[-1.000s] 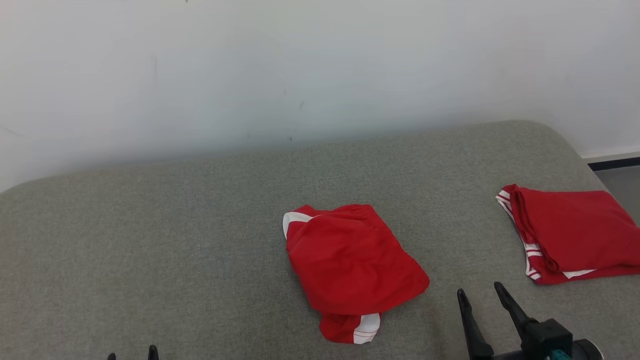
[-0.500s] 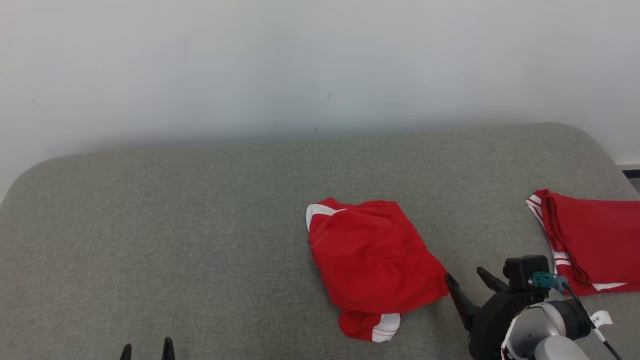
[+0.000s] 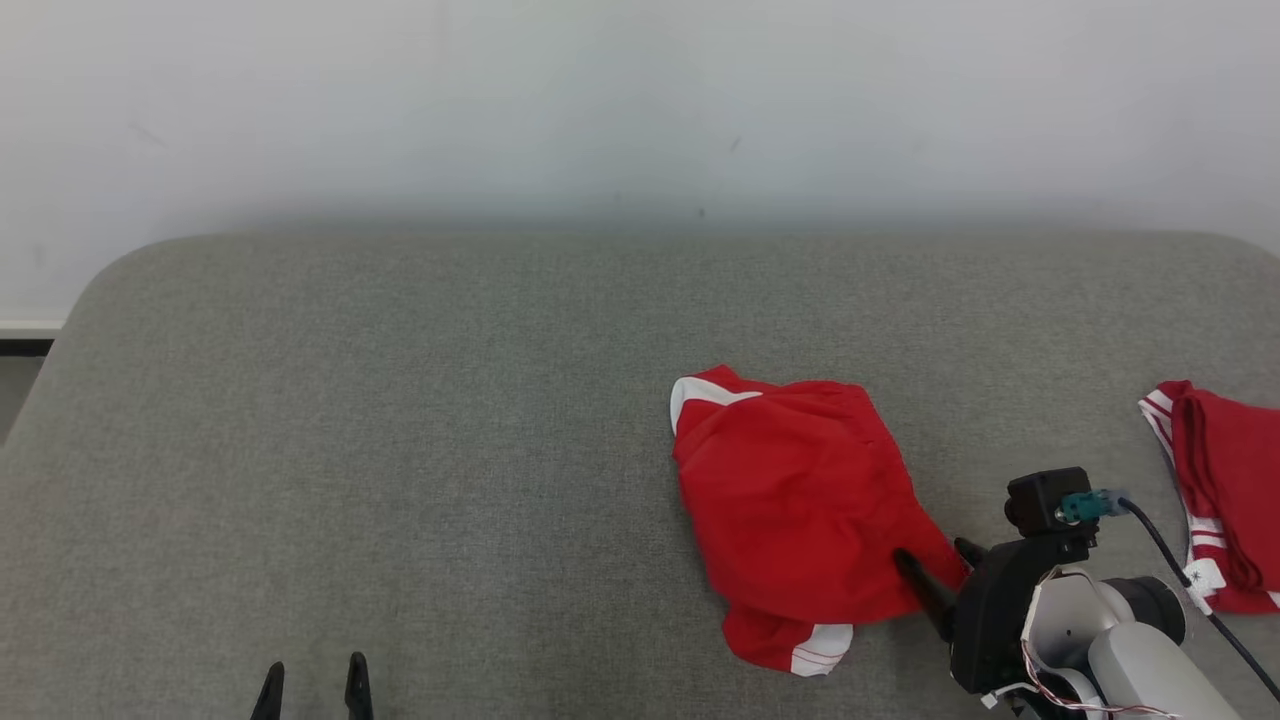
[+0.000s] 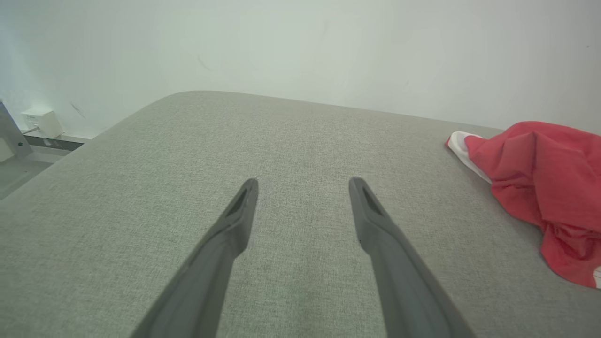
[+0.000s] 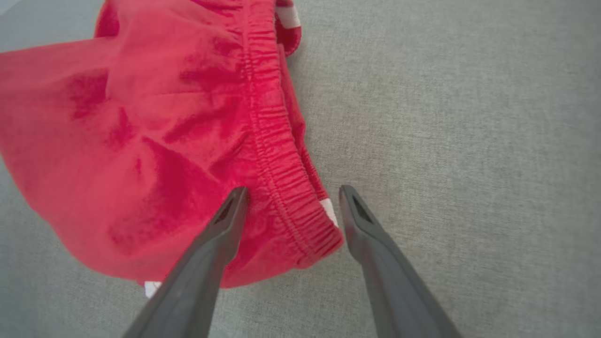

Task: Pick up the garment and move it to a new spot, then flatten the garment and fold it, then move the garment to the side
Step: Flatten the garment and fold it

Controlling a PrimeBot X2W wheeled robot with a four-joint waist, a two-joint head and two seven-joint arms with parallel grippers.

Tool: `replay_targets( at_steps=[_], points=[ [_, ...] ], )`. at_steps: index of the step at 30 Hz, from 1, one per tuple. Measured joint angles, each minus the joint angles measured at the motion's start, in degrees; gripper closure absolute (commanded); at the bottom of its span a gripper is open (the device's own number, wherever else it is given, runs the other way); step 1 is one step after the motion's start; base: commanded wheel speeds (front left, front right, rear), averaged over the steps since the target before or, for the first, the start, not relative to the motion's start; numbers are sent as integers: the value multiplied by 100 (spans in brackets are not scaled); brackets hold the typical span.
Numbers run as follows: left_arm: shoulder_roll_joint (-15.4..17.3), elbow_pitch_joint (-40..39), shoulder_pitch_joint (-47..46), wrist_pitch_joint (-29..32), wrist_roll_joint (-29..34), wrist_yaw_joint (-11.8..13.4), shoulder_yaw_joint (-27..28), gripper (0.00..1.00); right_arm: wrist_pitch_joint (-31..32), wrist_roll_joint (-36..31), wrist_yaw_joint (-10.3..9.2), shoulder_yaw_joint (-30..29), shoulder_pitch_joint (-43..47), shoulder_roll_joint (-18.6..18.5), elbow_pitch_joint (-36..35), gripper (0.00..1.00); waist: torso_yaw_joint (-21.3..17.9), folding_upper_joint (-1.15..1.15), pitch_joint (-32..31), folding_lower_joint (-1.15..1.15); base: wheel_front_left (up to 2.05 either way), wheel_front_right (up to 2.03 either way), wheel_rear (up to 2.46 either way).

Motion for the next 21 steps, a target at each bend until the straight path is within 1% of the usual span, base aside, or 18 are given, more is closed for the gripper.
replay_targets(
  at_steps=[7, 8, 9, 10, 11, 15, 21],
  points=[
    [0, 9, -53, 0, 10, -4, -52, 0, 320, 468, 0, 293, -70, -144, 122, 0, 169, 0, 100, 0, 0, 0, 0],
    [0, 10, -53, 0, 11, -5, -58, 0, 324, 549, 0, 322, -72, -144, 145, 39, 185, 0, 102, 0, 0, 0, 0],
    [0, 13, -54, 0, 12, -5, -74, 0, 353, 634, 0, 337, -75, -143, 163, 61, 202, 0, 101, 0, 0, 0, 0],
    [0, 24, -60, 0, 14, -7, -82, 0, 383, 712, 0, 360, -77, -143, 175, 79, 219, 0, 100, 0, 0, 0, 0],
    [-1, 32, -70, 0, 23, -7, -89, 0, 424, 782, 0, 408, -83, -144, 182, 100, 236, 0, 97, 0, 0, 0, 0],
    [0, 56, -80, 0, 26, -4, -97, 0, 448, 901, 0, 636, -107, -199, 160, 100, 288, 0, 58, 0, 0, 0, 0],
    [0, 53, -68, 0, 0, 29, -60, 0, 11, 1178, 0, 781, -287, -244, -358, 100, 312, 0, -42, 0, 0, 0, 0]
  ],
)
